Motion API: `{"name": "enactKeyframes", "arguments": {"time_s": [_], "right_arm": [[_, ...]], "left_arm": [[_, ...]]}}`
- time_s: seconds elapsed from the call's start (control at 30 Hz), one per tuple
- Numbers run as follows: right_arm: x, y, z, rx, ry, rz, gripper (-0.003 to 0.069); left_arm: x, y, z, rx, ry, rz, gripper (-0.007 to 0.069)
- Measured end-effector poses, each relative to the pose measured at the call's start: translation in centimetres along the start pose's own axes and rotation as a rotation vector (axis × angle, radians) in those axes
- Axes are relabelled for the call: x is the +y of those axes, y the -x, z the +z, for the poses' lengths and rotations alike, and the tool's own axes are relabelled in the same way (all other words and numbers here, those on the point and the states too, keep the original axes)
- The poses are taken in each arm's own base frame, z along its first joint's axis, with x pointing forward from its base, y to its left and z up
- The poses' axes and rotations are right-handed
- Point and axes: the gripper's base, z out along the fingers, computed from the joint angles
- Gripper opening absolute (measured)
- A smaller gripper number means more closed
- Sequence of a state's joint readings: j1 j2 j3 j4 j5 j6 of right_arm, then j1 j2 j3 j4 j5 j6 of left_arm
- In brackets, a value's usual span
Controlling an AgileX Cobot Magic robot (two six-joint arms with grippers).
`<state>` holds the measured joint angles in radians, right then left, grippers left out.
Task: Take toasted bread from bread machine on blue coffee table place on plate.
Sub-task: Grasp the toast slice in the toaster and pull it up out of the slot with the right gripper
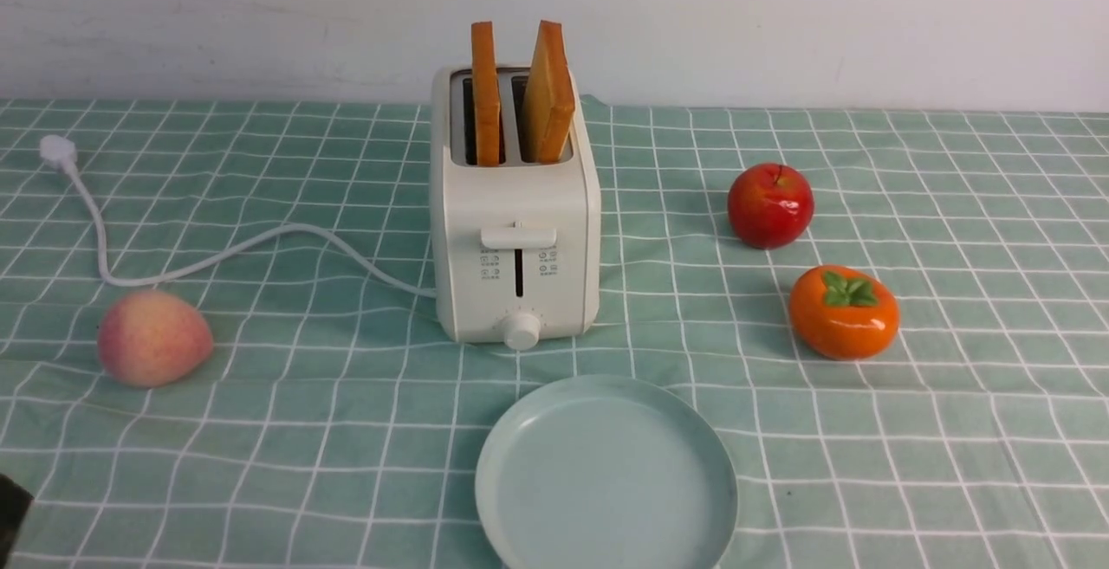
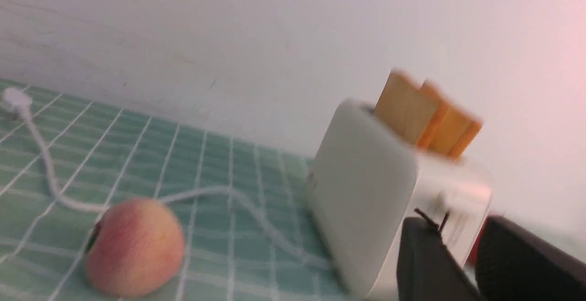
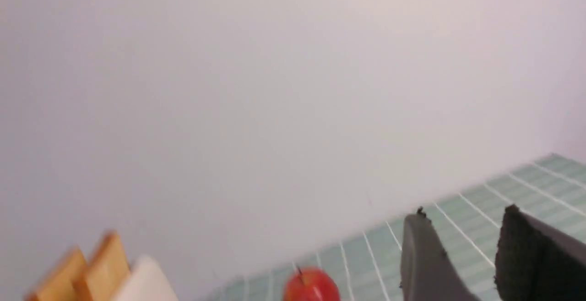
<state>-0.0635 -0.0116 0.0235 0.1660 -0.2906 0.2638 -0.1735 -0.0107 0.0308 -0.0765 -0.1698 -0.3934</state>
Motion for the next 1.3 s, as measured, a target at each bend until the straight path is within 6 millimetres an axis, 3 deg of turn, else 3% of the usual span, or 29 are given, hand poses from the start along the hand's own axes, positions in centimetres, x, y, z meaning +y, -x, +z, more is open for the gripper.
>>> {"name": "enactKeyframes", "arguments": {"time_s": [0.17, 0.23, 0.3, 0.4, 0.43, 0.47, 0.5, 0.63, 0.67, 0.8, 0.87, 0.97, 1.0, 1.03, 1.07, 1.13, 1.27, 1.3], "right_arm": [[1.5, 3.6, 0.5, -0.123, 0.043, 0.055, 0.024], [3.9, 8.9, 1.6, -0.204, 0.083, 0.096, 0.024], [5.7, 12.3, 3.1, -0.191, 0.093, 0.118, 0.024], [8.7, 17.8, 5.6, -0.144, 0.115, 0.123, 0.024], [9.2, 18.5, 6.6, -0.093, 0.106, 0.12, 0.024], [10.5, 20.5, 8.6, -0.008, 0.099, 0.093, 0.024], [11.1, 21.6, 9.2, 0.011, 0.1, 0.072, 0.024], [12.0, 22.4, 13.8, 0.225, 0.042, -0.079, 0.024], [11.7, 21.6, 15.5, 0.291, 0.02, -0.114, 0.024], [10.9, 18.5, 18.8, 0.456, -0.012, -0.108, 0.024], [10.7, 15.0, 21.1, 0.633, 0.01, -0.056, 0.024], [11.2, 11.4, 22.9, 0.807, 0.074, -0.061, 0.024], [12.1, 8.5, 24.4, 0.944, 0.138, -0.079, 0.024], [12.3, 8.4, 24.6, 0.952, 0.151, -0.084, 0.024], [13.2, 6.4, 25.8, 1.037, 0.198, -0.096, 0.0244], [15.0, 4.2, 27.8, 1.11, 0.265, -0.111, 0.0255], [18.8, 1.4, 31.3, 1.137, 0.346, -0.17, 0.0307], [20.1, -0.1, 32.3, 1.148, 0.356, -0.185, 0.0328]], "left_arm": [[-1.0, 3.2, -0.4, -0.283, -0.096, -0.136, 0.0182], [-2.6, 7.1, -0.2, -0.392, -0.133, -0.218, 0.0183], [-4.2, 10.4, 0.4, -0.412, -0.15, -0.244, 0.0183], [-7.1, 15.3, 2.3, -0.363, -0.153, -0.209, 0.0186], [-8.0, 16.6, 3.0, -0.33, -0.148, -0.187, 0.0186], [-9.3, 18.5, 4.3, -0.255, -0.136, -0.145, 0.0188], [-10.0, 19.4, 5.0, -0.203, -0.128, -0.121, 0.0189], [-11.7, 20.8, 8.4, 0.079, -0.075, -0.024, 0.0195], [-11.8, 20.4, 9.6, 0.178, -0.053, 0.004, 0.0197], [-10.9, 17.8, 12.4, 0.436, 0.011, 0.071, 0.0199], [-9.8, 15.0, 14.0, 0.673, 0.054, 0.123, 0.02], [-9.2, 13.0, 14.8, 0.839, 0.076, 0.126, 0.0202], [-9.0, 12.1, 15.0, 0.924, 0.081, 0.109, 0.0206], [-8.9, 11.9, 15.0, 0.942, 0.081, 0.102, 0.0206], [-8.9, 11.5, 15.0, 0.988, 0.079, 0.087, 0.0209], [-9.0, 11.1, 14.9, 1.039, 0.077, 0.069, 0.0212], [-9.0, 10.8, 14.5, 1.098, 0.075, 0.062, 0.0216], [-9.0, 10.7, 14.4, 1.111, 0.076, 0.062, 0.0217]]}}
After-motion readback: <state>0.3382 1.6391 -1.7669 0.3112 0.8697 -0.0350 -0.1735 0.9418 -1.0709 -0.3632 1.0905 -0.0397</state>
